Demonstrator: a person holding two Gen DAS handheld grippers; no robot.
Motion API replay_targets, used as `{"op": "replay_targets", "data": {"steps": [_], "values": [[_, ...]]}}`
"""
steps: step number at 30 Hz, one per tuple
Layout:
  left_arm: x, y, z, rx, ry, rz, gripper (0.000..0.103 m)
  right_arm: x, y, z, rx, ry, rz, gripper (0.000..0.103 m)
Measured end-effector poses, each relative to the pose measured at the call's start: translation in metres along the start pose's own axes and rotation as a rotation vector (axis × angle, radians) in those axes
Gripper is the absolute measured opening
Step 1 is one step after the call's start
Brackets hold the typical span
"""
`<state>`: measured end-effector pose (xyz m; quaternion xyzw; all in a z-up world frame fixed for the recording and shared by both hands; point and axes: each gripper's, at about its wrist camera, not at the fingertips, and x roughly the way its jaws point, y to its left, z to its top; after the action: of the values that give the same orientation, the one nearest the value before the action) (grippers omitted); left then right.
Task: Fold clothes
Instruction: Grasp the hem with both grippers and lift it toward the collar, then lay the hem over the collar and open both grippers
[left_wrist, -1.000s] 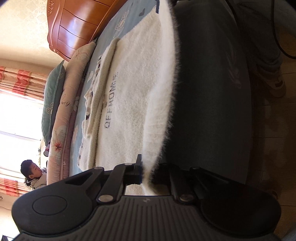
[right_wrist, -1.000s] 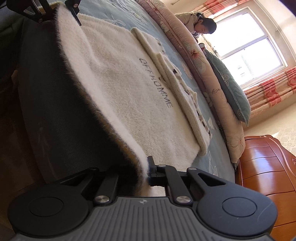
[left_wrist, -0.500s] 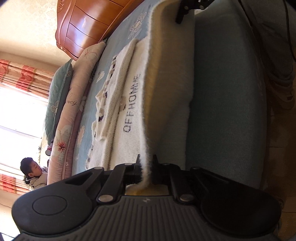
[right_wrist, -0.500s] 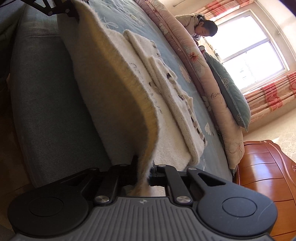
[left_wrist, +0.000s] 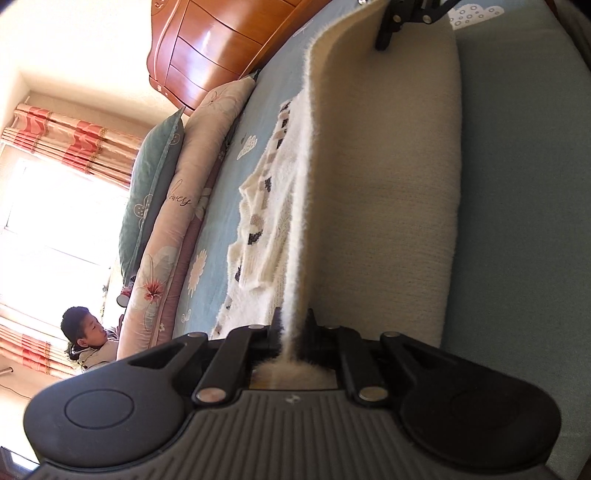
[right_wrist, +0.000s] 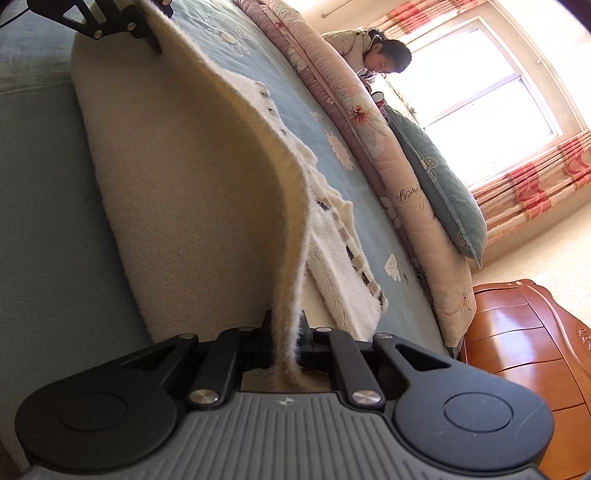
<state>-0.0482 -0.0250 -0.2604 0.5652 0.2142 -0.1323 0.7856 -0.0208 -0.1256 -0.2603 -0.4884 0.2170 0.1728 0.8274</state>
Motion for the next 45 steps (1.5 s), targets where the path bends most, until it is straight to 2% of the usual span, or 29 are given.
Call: {"op": "replay_targets", "data": {"steps": [19,27,39,42,43,45], "values": [[0.115,0.070,0.002,-0.142,-0.004,0.122,0.010,0.113,-0.072,0.035,0.092,-0.056,-0.129,0.010],[0.158,0.095,-0.001,-0.208,0.009,0.118,0.011,0.157,-0.099,0.045,0.171,-0.053,-0.095,0.010],[0.199,0.102,-0.008,-0.251,0.031,0.078,0.012,0.211,-0.111,0.047,0.278,-0.013,-0.020,0.010],[0.207,0.102,-0.010,-0.281,0.034,0.063,0.017,0.220,-0.113,0.045,0.316,0.001,0.001,0.011],[0.209,0.102,-0.011,-0.293,0.037,0.059,0.018,0.222,-0.113,0.044,0.336,0.007,0.008,0.015],[0.211,0.102,-0.013,-0.310,0.039,0.068,0.030,0.225,-0.113,0.042,0.360,0.008,0.003,0.025]]}}
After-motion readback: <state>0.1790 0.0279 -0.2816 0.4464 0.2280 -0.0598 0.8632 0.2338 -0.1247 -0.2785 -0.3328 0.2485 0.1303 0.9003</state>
